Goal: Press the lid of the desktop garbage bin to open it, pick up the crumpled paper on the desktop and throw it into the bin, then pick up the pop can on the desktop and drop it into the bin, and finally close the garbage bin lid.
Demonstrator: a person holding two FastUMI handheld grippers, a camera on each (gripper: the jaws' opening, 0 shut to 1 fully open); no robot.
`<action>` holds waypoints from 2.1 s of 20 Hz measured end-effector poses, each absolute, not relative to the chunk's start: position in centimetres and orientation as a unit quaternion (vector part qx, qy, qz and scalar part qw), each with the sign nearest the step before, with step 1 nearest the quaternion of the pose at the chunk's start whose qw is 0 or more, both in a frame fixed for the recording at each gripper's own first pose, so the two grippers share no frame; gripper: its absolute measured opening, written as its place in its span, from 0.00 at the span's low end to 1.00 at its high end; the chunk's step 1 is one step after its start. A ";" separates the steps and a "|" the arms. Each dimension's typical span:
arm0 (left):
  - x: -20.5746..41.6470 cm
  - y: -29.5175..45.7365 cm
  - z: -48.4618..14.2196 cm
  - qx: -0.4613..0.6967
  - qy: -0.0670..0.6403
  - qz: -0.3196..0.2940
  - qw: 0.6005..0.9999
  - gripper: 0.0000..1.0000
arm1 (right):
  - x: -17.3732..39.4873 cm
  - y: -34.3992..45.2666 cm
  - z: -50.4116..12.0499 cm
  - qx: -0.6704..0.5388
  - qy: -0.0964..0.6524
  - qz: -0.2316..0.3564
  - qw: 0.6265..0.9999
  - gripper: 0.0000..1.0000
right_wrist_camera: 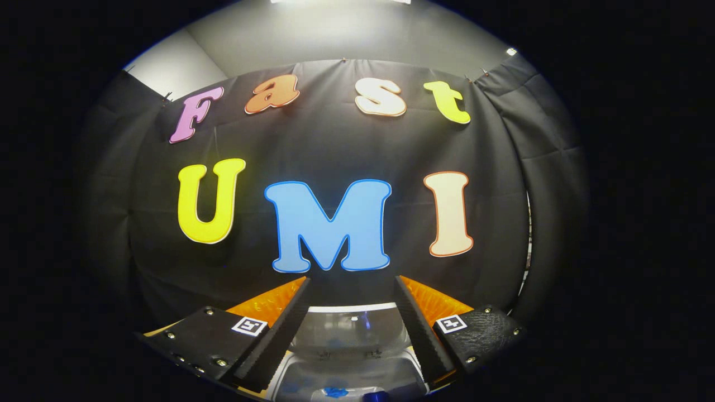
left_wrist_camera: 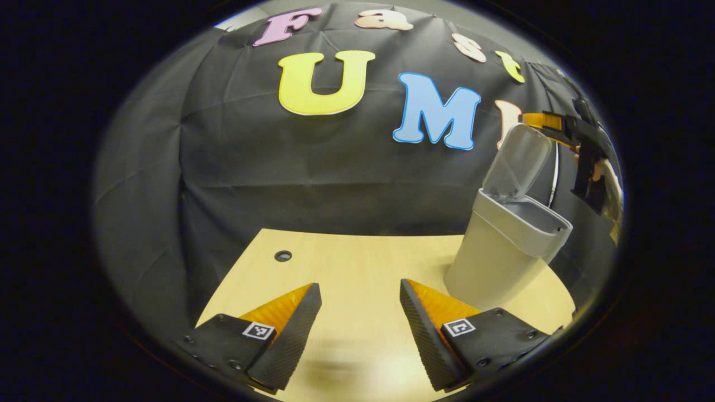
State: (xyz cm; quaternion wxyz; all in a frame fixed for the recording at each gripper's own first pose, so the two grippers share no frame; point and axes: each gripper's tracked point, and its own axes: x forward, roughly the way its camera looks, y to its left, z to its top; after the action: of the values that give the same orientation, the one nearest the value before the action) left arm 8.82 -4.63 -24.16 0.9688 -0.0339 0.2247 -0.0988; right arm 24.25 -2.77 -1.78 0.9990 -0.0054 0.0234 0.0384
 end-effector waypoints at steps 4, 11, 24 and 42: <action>7.8 -5.4 -23.0 -0.039 0.213 -0.105 0.970 0.96 | 21.2 -3.2 -3.3 -0.005 0.038 0.048 0.998 0.95; 5.8 -5.7 -21.7 -0.057 0.201 -0.102 0.972 0.94 | 17.9 -3.7 -6.0 -0.006 0.075 0.058 0.995 0.95; 2.7 -4.8 -20.7 -0.091 0.184 -0.069 0.976 0.94 | 14.5 -4.1 -13.6 -0.007 0.169 0.070 0.983 0.95; 0.9 -6.0 -21.7 -0.107 0.191 -0.074 0.973 0.94 | 13.0 -4.3 -17.4 0.000 0.151 0.047 0.987 0.96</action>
State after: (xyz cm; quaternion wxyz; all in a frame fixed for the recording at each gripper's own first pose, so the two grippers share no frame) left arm 0.91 -6.05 -21.67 0.9729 -0.1070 0.1911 -0.0743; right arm 13.04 -4.31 -17.39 0.9873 0.0005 0.1514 0.0471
